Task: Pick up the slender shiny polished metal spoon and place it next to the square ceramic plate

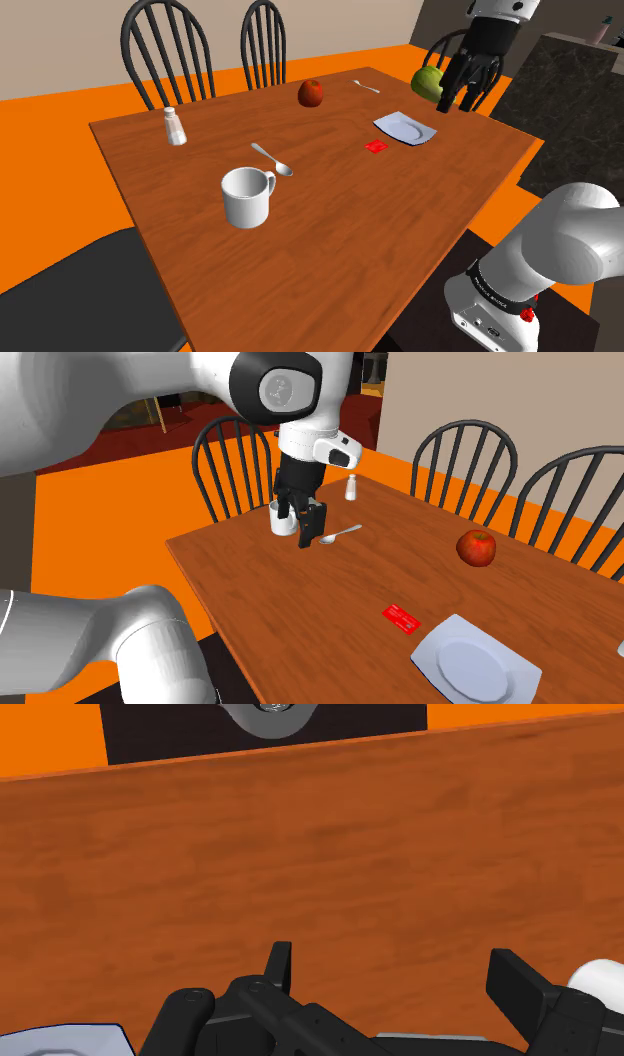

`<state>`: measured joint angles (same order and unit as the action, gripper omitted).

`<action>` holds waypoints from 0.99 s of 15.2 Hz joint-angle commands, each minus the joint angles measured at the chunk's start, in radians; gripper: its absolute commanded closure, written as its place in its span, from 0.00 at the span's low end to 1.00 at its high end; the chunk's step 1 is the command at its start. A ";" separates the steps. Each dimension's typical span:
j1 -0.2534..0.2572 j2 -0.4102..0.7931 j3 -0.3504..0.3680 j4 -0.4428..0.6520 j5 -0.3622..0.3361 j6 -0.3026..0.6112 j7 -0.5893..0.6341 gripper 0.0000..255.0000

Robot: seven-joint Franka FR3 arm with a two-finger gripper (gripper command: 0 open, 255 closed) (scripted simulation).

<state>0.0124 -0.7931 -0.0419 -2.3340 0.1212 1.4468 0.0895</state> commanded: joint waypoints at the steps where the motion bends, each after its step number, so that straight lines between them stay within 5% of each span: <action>1: 0.000 0.000 0.000 0.000 0.000 0.000 0.000 0.00; 15: 0.067 0.470 0.104 0.138 0.066 0.327 0.032 0.00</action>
<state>0.0759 -0.3634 0.0565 -2.2146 0.1846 1.7522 0.1205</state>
